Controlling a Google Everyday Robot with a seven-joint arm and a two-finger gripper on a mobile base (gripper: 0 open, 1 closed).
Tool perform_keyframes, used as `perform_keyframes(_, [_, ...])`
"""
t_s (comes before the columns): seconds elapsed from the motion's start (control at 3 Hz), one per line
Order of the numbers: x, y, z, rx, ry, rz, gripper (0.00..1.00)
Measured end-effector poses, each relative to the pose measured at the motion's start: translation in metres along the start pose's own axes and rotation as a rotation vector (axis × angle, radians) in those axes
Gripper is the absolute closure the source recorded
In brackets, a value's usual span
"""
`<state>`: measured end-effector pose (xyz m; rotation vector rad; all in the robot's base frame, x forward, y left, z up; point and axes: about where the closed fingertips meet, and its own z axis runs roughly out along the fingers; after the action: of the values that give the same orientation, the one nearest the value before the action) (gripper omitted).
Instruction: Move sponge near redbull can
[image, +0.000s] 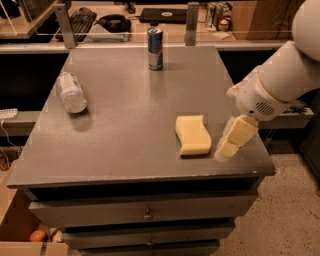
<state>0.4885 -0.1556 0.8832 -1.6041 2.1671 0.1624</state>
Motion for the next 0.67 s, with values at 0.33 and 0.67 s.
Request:
perform_keyframes(0.33, [-0.005, 0.0, 0.037, -0.026, -0.034, 0.02, 0.0])
perform_keyframes(0.67, [-0.011, -0.001, 0.061, -0.047, -0.06, 0.044, 0.0])
